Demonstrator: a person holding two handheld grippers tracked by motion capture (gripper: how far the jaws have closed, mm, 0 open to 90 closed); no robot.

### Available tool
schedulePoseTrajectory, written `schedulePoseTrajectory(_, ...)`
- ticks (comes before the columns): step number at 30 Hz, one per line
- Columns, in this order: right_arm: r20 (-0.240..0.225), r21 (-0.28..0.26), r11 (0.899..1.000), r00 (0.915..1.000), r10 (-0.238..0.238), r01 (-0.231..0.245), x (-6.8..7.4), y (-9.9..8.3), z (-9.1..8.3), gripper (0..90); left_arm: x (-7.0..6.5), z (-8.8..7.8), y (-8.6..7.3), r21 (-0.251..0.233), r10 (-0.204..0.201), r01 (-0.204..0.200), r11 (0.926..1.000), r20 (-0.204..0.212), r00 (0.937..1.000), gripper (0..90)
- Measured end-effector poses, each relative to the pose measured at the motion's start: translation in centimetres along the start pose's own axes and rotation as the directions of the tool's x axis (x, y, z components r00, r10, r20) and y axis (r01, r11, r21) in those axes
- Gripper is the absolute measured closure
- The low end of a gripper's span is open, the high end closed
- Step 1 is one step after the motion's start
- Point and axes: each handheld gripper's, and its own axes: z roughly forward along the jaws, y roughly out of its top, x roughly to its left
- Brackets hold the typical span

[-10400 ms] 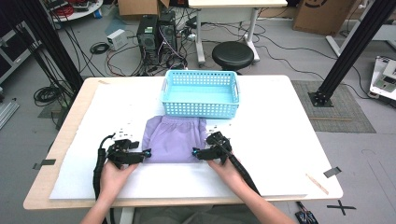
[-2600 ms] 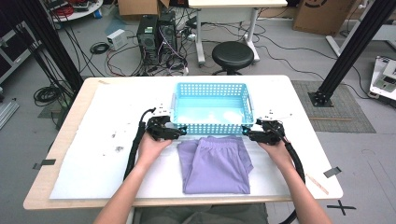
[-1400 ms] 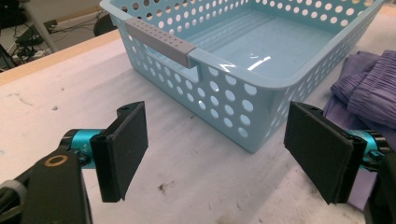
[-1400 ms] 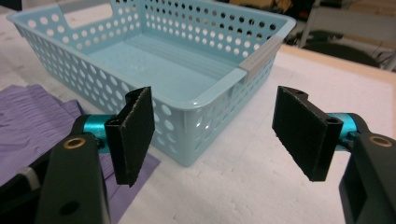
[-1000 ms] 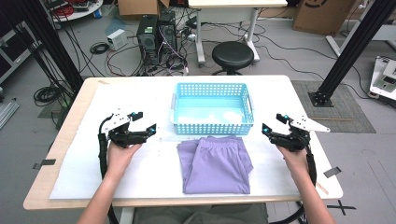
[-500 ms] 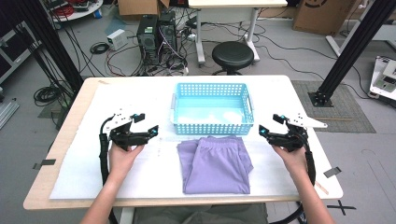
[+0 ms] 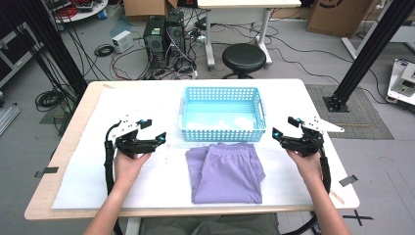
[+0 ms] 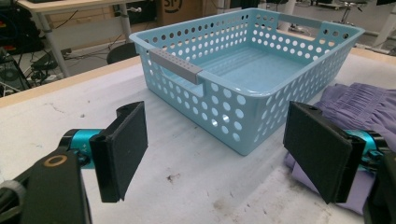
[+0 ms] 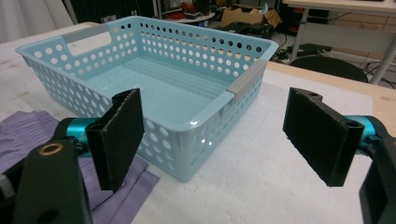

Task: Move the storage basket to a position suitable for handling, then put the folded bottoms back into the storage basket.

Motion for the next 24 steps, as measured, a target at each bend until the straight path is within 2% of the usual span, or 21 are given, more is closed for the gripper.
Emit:
schedulePoseTrajectory(5,0.0,0.016,1.0,1.0,0.003,-0.003,0.2,-0.2,0.3,20.7,-0.2,-0.1,-0.2,0.017,0.003,-0.003,0.9998,0.003,1.0,21.8)
schedulePoseTrajectory(9,-0.002,0.011,1.0,0.9999,-0.011,0.011,0.1,-0.3,0.4,20.7,-0.5,-0.1,-0.1,0.021,0.016,-0.016,0.9997,-0.005,0.9999,21.8)
schedulePoseTrajectory(15,0.009,0.005,1.0,0.9999,-0.013,0.013,0.2,-0.2,0.3,20.8,-0.9,0.1,-0.1,0.025,0.029,-0.029,0.9992,0.006,0.9996,21.8)
schedulePoseTrajectory(20,0.016,0.014,1.0,0.9997,-0.019,0.019,0.3,-0.1,0.4,20.8,-0.9,0.1,-0.2,0.029,0.024,-0.024,0.9993,-0.002,0.9997,21.8)
schedulePoseTrajectory(24,0.022,0.009,1.0,0.9995,-0.025,0.024,0.5,-0.3,0.3,20.8,-1.2,0.1,-0.3,0.005,0.039,-0.039,0.9992,-0.009,0.9992,21.8)
